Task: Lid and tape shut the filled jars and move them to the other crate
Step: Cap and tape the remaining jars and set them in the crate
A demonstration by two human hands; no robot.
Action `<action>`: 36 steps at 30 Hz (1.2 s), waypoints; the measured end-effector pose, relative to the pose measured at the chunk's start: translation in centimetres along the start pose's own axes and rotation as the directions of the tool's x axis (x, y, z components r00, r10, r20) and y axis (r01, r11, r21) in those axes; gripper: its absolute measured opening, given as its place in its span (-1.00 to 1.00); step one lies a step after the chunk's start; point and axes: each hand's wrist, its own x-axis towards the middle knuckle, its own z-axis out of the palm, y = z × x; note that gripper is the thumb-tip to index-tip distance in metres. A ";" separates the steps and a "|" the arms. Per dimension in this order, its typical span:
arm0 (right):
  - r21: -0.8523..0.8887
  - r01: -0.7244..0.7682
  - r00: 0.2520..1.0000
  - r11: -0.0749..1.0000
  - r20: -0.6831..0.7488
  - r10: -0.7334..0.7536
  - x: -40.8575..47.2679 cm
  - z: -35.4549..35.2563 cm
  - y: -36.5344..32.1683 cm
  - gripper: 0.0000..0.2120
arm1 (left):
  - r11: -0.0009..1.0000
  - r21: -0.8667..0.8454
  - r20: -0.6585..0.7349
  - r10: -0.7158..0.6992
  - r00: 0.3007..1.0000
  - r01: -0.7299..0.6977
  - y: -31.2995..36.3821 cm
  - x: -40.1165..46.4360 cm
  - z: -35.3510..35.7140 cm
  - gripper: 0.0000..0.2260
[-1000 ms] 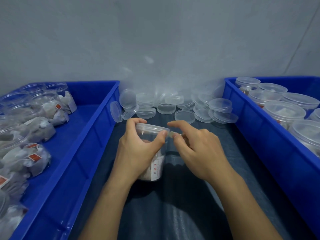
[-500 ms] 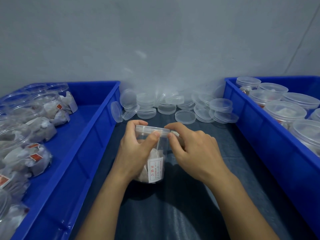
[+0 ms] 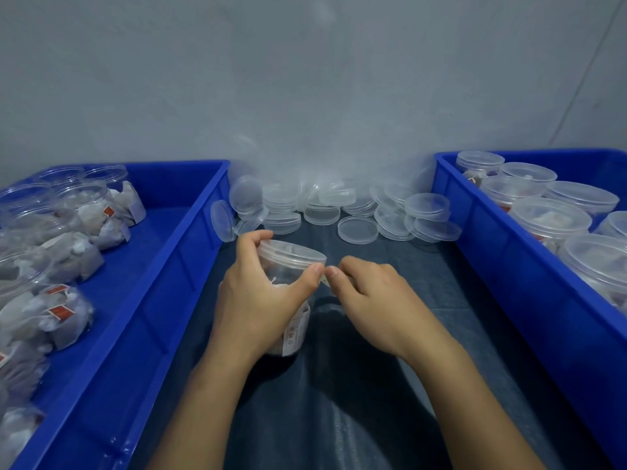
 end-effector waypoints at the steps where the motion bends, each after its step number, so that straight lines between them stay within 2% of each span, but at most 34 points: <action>1: 0.012 -0.008 1.000 1.000 0.026 0.008 0.0 -0.1 0.1 -0.56 | 1.000 0.023 -0.002 0.008 1.000 -0.008 0.1 0.0 0.0 -0.29; 7: -0.042 -0.018 0.998 0.999 0.054 0.020 0.3 0.2 0.4 -0.63 | 0.988 0.145 -0.068 0.068 0.995 -0.057 1.0 -0.7 1.0 -0.09; 12: -0.025 -0.020 1.000 0.999 0.009 0.021 0.3 0.4 0.6 -0.65 | 0.981 0.178 -0.072 0.090 0.993 -0.076 1.0 -0.6 1.5 -0.07; 19: -0.030 0.019 0.996 0.999 -0.086 -0.021 0.3 0.3 0.5 -0.59 | 0.987 0.132 -0.088 0.100 0.991 -0.088 0.3 -0.1 1.6 -0.12; 26: -0.027 0.009 0.994 1.000 -0.110 -0.012 0.7 0.2 1.0 -0.54 | 0.981 0.158 -0.006 0.117 0.993 -0.115 0.1 1.0 1.6 -0.11; 31: -0.014 0.034 0.986 0.999 -0.164 -0.036 0.9 0.3 1.1 -0.57 | 0.997 0.048 0.093 0.062 0.994 -0.066 0.0 2.3 1.2 -0.05; 36: -0.025 0.033 0.977 0.999 -0.212 -0.037 1.0 0.3 1.3 -0.57 | 0.998 0.021 0.112 0.059 0.992 -0.062 -0.1 2.6 1.3 -0.13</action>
